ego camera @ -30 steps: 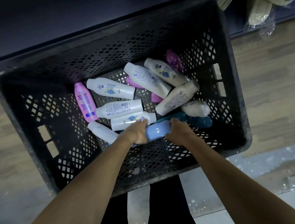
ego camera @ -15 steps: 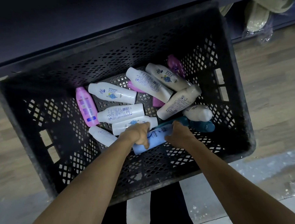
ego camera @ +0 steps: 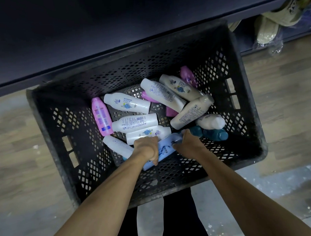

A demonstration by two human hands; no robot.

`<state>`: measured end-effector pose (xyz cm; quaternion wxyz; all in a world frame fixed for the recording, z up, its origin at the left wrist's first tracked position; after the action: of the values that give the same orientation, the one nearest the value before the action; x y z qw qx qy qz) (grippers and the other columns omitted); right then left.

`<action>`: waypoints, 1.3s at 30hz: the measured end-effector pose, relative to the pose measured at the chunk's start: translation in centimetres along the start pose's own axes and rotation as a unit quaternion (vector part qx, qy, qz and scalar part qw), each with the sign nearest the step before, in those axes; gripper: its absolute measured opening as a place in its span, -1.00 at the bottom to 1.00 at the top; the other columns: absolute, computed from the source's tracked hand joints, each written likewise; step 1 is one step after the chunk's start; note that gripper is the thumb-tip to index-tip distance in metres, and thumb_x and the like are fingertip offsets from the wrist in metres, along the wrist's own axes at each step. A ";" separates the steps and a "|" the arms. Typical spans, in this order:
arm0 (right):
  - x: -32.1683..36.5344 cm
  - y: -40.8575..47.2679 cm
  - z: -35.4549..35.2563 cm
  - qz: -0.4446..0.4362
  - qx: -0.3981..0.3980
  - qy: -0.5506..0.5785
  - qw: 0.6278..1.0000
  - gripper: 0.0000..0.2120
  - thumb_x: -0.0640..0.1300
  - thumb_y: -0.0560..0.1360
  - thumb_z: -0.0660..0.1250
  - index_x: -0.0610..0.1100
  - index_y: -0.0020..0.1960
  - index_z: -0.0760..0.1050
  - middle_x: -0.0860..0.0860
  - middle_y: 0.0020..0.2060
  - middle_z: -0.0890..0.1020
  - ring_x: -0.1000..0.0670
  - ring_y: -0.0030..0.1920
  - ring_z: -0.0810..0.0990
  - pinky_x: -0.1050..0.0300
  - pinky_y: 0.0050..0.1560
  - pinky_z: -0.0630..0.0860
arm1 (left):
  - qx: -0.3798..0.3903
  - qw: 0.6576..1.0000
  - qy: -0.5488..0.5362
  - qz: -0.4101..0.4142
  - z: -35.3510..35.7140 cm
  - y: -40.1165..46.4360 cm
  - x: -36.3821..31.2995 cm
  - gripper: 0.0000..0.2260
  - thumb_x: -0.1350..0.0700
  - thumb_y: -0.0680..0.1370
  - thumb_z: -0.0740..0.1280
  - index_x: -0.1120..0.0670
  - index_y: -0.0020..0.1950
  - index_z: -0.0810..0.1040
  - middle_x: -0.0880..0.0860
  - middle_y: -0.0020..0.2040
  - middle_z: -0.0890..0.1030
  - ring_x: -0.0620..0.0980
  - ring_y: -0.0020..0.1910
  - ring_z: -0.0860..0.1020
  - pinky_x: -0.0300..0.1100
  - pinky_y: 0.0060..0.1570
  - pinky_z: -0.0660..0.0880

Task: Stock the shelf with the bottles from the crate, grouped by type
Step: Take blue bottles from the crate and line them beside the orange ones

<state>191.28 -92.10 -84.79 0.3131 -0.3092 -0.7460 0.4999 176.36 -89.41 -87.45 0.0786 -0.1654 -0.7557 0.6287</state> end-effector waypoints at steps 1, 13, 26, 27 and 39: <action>0.4 -0.5 0.1 -0.003 0.000 0.004 1.000 -0.43 -0.01 0.58 0.32 -0.21 0.45 0.19 -0.21 0.33 0.45 -0.19 0.27 0.50 0.15 0.02 0.37 | -0.010 1.000 0.002 -0.006 -0.1 -0.6 0.5 -0.05 -0.10 0.35 0.57 -0.05 0.58 0.07 0.00 0.43 0.41 0.06 0.37 0.43 -0.08 0.18 0.45; 7.9 -9.9 -0.5 -0.105 -0.041 0.089 0.990 -0.35 0.21 0.56 0.27 -0.20 0.44 0.23 -0.14 0.25 0.51 -0.04 0.08 0.50 0.15 -0.03 0.36 | -0.228 0.960 -0.161 0.020 -2.5 -14.3 6.1 -0.51 -0.07 0.39 0.49 -0.02 0.06 0.23 0.03 0.00 0.55 0.06 -0.17 0.49 -0.10 -0.23 0.38; 21.5 -28.3 -7.5 -0.322 -0.190 0.060 0.925 -0.56 0.11 0.51 0.38 -0.07 0.20 0.28 -0.03 -0.04 0.57 -0.05 -0.07 0.59 -0.01 -0.14 0.55 | -0.384 0.847 -0.364 0.051 -8.7 -31.5 9.2 -0.51 -0.05 0.37 0.52 -0.02 0.10 0.28 -0.02 0.00 0.57 0.10 -0.02 0.57 -0.10 -0.17 0.42; 22.4 -29.8 -8.1 -0.337 -0.202 0.050 0.918 -0.58 0.13 0.50 0.38 -0.04 0.15 0.26 -0.02 -0.07 0.56 -0.04 -0.10 0.58 0.04 -0.20 0.51 | -0.402 0.833 -0.375 0.056 -9.5 -33.1 9.4 -0.51 -0.06 0.38 0.52 -0.02 0.10 0.28 -0.05 -0.03 0.56 0.07 -0.04 0.57 -0.11 -0.19 0.41; 35.4 -55.5 -21.0 -0.555 -0.368 -0.011 0.746 -0.44 0.13 0.47 0.43 -0.07 0.31 0.27 0.00 -0.09 0.59 -0.06 -0.12 0.59 0.03 -0.15 0.50 | -0.674 0.636 -0.335 0.170 -23.3 -57.8 11.2 -0.55 -0.15 0.45 0.43 -0.05 0.23 0.35 -0.14 -0.08 0.60 -0.08 -0.14 0.59 -0.07 -0.17 0.54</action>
<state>177.70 -70.21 -20.68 0.3891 0.0732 -0.9155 -0.0716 164.79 -72.89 -27.47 -0.4211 -0.0761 -0.9029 -0.0411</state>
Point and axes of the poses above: each hand's wrist, its own y-axis towards the middle knuckle, its own z-axis out of the palm, x = y × z, the point moved 10 cm from there along y, towards the middle knuckle
